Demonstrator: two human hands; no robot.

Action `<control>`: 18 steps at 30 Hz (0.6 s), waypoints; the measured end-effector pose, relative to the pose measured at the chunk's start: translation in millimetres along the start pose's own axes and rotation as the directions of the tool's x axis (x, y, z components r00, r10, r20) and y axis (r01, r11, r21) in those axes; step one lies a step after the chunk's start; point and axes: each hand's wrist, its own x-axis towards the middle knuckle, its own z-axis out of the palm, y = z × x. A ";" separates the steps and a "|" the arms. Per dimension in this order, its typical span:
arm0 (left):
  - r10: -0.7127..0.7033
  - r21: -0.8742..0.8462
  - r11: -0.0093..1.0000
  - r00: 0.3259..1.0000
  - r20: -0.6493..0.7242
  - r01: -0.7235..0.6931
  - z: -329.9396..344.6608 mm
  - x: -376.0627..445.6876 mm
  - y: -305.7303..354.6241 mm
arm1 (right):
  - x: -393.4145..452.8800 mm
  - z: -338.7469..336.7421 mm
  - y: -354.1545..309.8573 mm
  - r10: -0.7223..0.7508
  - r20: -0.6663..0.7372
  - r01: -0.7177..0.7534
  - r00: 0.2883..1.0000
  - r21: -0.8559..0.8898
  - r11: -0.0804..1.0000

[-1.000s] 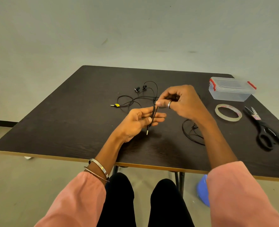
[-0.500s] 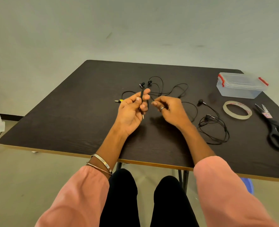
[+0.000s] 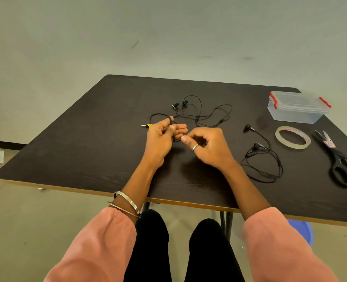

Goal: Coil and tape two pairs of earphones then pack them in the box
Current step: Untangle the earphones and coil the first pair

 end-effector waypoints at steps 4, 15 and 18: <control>0.032 0.252 0.961 0.956 0.293 -0.110 7.9 -13.6 2.9 | 3.5 -16.4 2.6 0.204 -0.170 -0.136 0.964 0.342 0.930; -0.078 0.121 0.993 0.828 0.555 0.013 10.6 -22.2 9.8 | 9.8 -23.7 22.9 0.488 -0.205 -0.335 0.849 0.505 0.795; -0.123 -0.062 0.981 0.836 0.535 0.184 9.7 -21.1 8.6 | 10.0 -22.3 30.5 0.504 -0.263 -0.400 0.823 0.361 0.842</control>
